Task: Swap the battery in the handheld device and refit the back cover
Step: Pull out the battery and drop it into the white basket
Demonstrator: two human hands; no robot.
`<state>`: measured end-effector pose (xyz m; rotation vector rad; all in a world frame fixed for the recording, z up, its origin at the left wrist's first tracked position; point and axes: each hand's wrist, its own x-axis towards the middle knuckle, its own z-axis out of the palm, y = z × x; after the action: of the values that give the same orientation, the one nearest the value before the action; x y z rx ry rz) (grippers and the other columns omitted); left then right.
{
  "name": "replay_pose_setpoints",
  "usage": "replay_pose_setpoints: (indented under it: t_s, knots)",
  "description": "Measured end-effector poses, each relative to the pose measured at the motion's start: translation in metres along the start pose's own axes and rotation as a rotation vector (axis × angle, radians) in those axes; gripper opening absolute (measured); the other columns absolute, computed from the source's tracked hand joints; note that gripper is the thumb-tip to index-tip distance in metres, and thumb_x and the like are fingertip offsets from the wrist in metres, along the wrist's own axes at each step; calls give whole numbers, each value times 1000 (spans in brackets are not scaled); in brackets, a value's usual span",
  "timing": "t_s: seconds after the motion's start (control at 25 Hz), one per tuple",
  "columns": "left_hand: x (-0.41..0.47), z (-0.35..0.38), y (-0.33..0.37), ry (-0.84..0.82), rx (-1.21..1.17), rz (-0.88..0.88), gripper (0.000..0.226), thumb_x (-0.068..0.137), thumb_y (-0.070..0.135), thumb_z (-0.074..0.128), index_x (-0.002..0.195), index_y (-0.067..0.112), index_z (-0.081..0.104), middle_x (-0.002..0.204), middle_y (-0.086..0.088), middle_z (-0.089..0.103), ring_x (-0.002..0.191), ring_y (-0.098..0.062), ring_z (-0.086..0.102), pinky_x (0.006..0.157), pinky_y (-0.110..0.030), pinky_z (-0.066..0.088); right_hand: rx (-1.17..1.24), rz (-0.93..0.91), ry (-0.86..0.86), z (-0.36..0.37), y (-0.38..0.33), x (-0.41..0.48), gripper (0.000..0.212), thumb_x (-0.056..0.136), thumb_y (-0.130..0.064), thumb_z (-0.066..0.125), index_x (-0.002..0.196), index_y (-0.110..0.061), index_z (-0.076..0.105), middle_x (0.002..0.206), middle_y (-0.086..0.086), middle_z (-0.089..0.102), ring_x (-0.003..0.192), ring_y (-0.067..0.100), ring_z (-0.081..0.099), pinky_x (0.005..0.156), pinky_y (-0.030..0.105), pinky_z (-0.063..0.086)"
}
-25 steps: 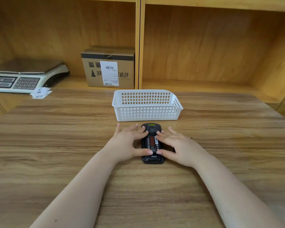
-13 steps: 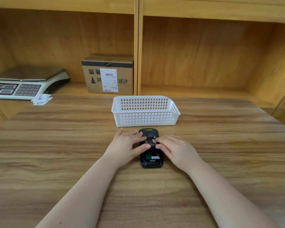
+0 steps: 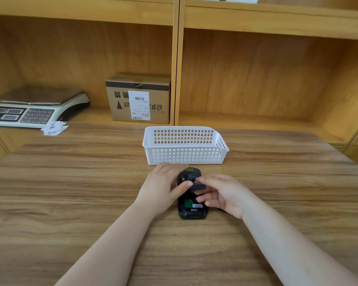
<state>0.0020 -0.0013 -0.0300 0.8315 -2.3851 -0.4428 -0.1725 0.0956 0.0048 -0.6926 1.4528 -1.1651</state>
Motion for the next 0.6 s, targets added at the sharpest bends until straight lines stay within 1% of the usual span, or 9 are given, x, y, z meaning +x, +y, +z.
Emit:
replay_pose_setpoints:
  t_s: [0.08,0.16,0.28,0.36,0.48,0.6]
  knots:
    - [-2,0,0,-41,24,-4,68,86,74,19,140,39,42,140,12,49,130,-12,36,105,-40,34,62,44,-7,-1,-2,0,23,90,-7,63,113,-8,65,97,19,73,68,30,75,49,27,58]
    - [-3,1,0,-107,46,-22,75,82,78,7,143,44,33,148,13,40,135,-11,29,109,-43,30,23,65,-59,-8,-8,-4,28,91,-2,60,116,-15,61,101,19,74,72,32,75,52,29,60]
    - [-3,1,3,-154,65,-45,74,83,76,7,148,43,22,153,14,33,139,-11,24,112,-44,26,-147,14,-88,-31,-31,-13,32,90,0,60,118,-15,55,97,22,75,72,29,74,56,29,60]
    - [-2,1,7,-166,68,-40,72,85,73,11,149,41,17,154,15,30,139,-10,23,112,-41,25,-273,-77,-16,-47,-55,-12,31,88,0,61,117,-11,55,97,19,75,74,26,72,58,31,59]
    - [1,1,8,-198,78,-33,72,84,73,12,148,42,24,153,16,31,140,-8,20,113,-42,25,-422,-233,186,-62,-98,8,24,89,0,61,112,-6,57,98,13,72,85,25,70,67,37,59]
    - [2,4,6,-237,98,-45,69,84,74,20,144,41,32,151,15,33,140,-8,19,114,-43,25,-447,-316,333,-62,-130,49,21,92,1,56,113,-3,59,101,14,70,84,25,70,60,29,58]
